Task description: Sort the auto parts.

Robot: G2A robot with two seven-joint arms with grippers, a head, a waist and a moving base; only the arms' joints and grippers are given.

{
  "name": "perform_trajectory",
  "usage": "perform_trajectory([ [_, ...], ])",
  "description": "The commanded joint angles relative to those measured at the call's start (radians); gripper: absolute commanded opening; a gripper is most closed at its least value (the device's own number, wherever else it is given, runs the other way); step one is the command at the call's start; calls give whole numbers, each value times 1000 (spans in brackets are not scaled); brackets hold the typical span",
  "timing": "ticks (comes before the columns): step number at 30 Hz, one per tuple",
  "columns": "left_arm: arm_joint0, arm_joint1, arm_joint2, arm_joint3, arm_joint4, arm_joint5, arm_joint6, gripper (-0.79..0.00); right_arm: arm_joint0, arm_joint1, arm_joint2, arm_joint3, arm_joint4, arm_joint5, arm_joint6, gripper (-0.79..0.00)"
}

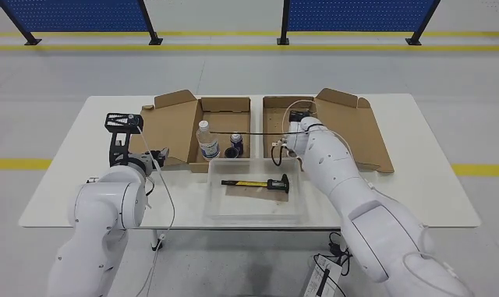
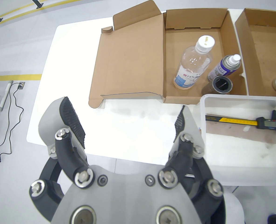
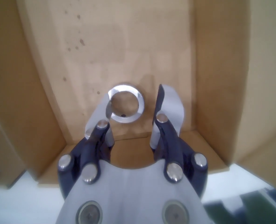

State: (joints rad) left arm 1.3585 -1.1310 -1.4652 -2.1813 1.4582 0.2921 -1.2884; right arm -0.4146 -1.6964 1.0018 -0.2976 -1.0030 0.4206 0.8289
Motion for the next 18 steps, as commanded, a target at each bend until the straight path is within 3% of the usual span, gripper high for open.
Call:
perform_trajectory([
  [1,0,0,0,0,0,0,0,0,5,1,1,-8,-2,-4,-5,-336],
  [7,0,0,0,0,0,0,0,0,20,17,1,-90,-45,-18,-11,-274],
  [11,0,0,0,0,0,0,0,0,-10,43,-13,-234,-137,-97,11,-200],
  [14,0,0,0,0,0,0,0,0,-79,76,-8,-421,-227,-158,69,-135],
  [18,0,0,0,0,0,0,0,0,-263,141,67,-810,-361,-238,222,-160],
])
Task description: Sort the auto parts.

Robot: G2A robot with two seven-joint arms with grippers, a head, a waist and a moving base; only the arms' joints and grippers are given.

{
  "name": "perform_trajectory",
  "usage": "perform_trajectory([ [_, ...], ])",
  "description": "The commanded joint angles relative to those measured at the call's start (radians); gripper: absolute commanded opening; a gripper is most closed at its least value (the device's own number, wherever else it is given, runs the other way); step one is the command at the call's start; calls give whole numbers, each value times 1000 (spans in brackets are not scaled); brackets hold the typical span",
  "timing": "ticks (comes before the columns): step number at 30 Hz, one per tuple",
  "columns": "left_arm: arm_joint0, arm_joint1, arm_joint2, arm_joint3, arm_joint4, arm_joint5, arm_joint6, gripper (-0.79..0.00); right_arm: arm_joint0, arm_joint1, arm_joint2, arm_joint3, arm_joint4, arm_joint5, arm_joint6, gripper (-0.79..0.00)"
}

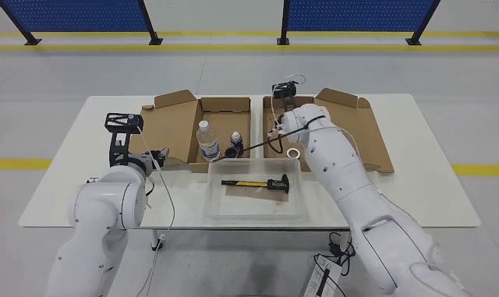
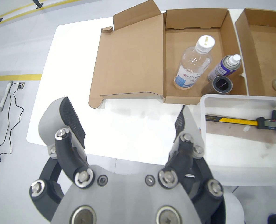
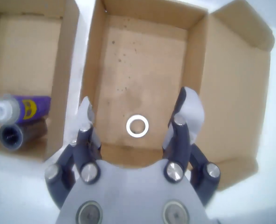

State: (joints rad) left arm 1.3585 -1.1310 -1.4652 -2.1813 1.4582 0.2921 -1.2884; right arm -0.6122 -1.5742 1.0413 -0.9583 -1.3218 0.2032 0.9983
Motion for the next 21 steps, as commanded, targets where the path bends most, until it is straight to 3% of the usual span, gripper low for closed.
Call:
perform_trajectory([
  [1,0,0,0,0,0,0,0,0,-125,34,56,-265,-72,-48,96,-166],
  [5,0,0,0,0,0,0,0,0,-345,80,164,-655,-124,-170,220,-148],
  [7,0,0,0,0,0,0,0,0,-420,92,195,-772,-101,-243,256,-83],
  [9,0,0,0,0,0,0,0,0,-474,100,222,-847,-63,-300,279,-71],
  [14,0,0,0,0,0,0,0,0,-539,115,232,-913,34,-466,350,-37],
  [21,0,0,0,0,0,0,0,0,-546,132,173,-855,117,-618,407,0],
])
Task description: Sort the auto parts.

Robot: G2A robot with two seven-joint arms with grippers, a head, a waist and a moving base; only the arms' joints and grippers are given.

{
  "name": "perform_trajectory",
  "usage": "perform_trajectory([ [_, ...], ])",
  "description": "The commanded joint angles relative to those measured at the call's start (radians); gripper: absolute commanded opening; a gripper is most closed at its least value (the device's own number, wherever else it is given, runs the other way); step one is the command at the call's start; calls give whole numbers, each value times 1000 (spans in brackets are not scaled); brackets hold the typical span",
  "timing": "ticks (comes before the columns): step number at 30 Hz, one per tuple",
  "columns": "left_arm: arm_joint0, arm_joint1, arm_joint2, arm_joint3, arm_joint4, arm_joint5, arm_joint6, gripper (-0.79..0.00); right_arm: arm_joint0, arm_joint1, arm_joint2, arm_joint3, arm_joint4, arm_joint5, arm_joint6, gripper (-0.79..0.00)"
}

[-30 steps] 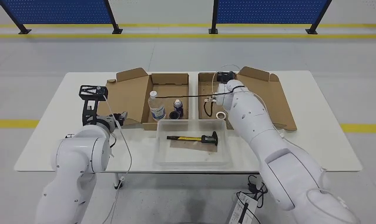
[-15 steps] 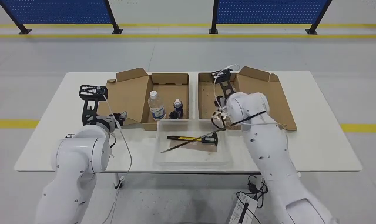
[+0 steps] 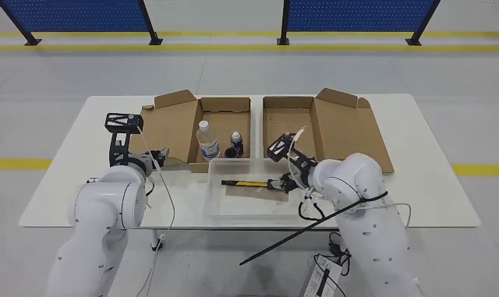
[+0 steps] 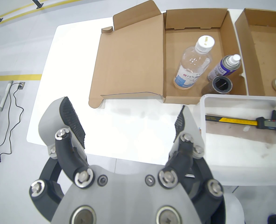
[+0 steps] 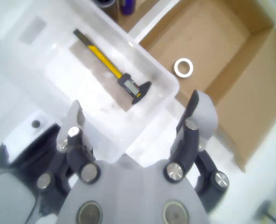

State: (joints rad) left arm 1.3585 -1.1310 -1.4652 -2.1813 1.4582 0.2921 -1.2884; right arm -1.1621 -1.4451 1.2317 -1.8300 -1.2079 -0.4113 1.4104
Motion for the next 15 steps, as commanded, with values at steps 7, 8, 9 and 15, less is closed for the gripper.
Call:
perform_trajectory([
  [7,0,0,0,0,0,0,0,0,76,34,-159,141,39,-24,-25,0],
  [8,0,0,0,0,0,0,0,0,91,38,-179,158,48,-23,-25,0],
  [9,0,0,0,0,0,0,0,0,107,41,-200,176,53,-24,-25,0],
  [15,0,0,0,0,0,0,0,0,201,47,-304,283,95,-21,-22,0],
])
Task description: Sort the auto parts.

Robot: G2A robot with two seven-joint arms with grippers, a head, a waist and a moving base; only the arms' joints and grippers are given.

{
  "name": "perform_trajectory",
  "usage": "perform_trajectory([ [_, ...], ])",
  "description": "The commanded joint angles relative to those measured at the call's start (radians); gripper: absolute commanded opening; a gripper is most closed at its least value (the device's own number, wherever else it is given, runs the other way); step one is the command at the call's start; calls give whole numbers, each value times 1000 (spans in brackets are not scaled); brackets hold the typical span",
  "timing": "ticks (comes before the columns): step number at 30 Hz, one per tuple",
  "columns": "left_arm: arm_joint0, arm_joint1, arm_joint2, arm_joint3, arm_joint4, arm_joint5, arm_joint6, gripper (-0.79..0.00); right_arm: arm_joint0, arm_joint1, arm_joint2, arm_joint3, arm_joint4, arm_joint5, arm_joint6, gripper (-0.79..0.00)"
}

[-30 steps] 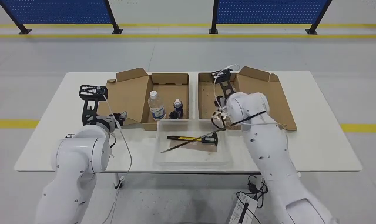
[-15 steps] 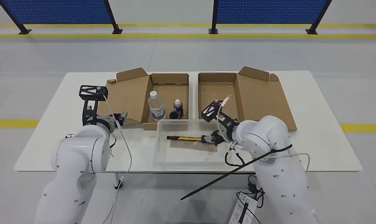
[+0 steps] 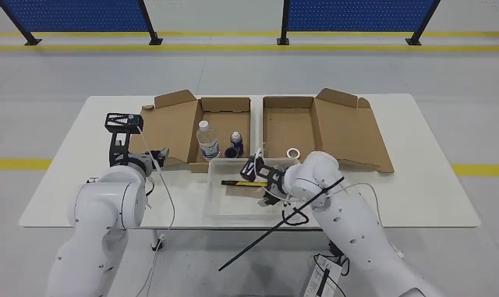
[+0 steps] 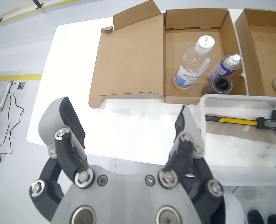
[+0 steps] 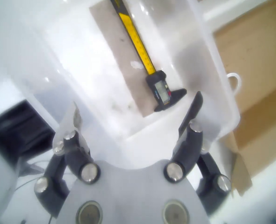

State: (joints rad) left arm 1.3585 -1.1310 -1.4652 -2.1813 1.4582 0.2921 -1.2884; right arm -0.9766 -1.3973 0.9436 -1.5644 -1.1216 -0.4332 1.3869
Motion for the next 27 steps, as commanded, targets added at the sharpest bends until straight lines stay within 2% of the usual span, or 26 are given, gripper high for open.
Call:
perform_trajectory([
  [1,0,0,0,0,0,0,0,0,31,-1,-34,36,9,4,4,0],
  [12,0,0,0,0,0,0,0,0,166,-21,-182,197,84,28,28,0],
  [27,0,0,0,0,0,0,0,0,166,-21,-182,197,84,28,28,0],
])
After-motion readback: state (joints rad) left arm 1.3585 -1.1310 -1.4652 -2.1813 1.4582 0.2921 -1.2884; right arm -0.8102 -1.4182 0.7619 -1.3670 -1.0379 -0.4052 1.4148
